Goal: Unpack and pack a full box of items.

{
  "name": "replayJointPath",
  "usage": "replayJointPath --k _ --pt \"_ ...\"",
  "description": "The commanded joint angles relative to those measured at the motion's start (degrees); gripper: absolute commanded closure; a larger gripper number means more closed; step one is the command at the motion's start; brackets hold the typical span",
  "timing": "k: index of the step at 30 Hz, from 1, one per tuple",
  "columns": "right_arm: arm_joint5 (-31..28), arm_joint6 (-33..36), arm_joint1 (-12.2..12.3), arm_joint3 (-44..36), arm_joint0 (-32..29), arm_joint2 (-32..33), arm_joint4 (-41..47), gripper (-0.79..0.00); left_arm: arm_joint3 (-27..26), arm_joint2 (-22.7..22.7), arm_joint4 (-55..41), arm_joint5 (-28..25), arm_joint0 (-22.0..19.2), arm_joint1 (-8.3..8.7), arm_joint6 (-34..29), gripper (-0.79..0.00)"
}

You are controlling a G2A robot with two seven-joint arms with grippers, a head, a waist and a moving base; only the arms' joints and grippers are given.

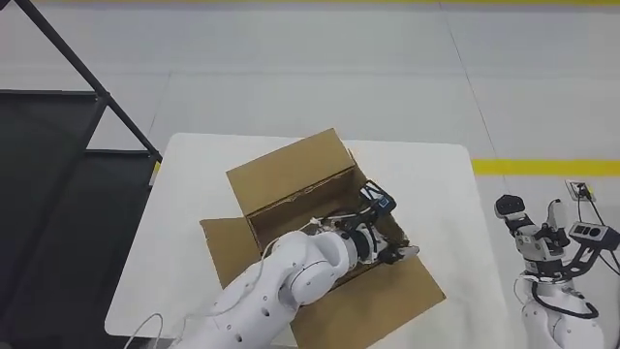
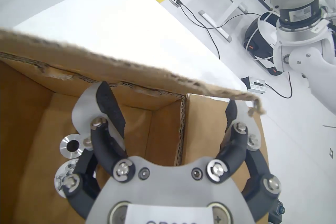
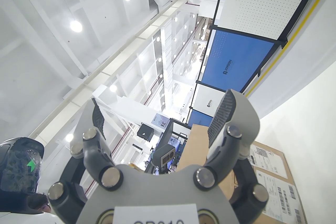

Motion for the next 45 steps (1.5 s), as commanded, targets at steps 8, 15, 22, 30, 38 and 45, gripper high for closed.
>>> replayJointPath --k 8,15,22,30,38,45 --pt "2.3 1.2 0.3 -1.6 1.2 -1.6 -2.1 -0.785 -12.2 -7.6 3.5 -3.0 8.3 2.77 -2.4 -0.785" --pt "4.3 3.6 0.7 -1.9 3.2 -3.0 -2.8 -0.785 -26.0 -16.0 5.3 -5.5 18.4 5.27 -4.1 -0.785" --pt "7.2 6.7 1.1 -1.3 6.7 -4.6 -3.5 -0.785 -44.0 -28.4 6.6 -9.2 32.6 7.80 -2.7 -0.785" --pt "11.9 9.4 1.6 1.2 12.9 -7.9 -6.5 -0.785 -48.0 -49.8 -0.6 -16.3 48.2 9.40 10.0 -0.785" --pt "15.4 10.1 1.8 4.3 19.0 -11.2 -8.6 -0.785 -48.0 -68.2 -13.4 -20.2 64.0 9.58 16.2 -0.785" --pt "15.4 10.1 1.8 4.3 19.0 -11.2 -8.6 -0.785 -48.0 -68.2 -13.4 -20.2 64.0 9.58 16.2 -0.785"
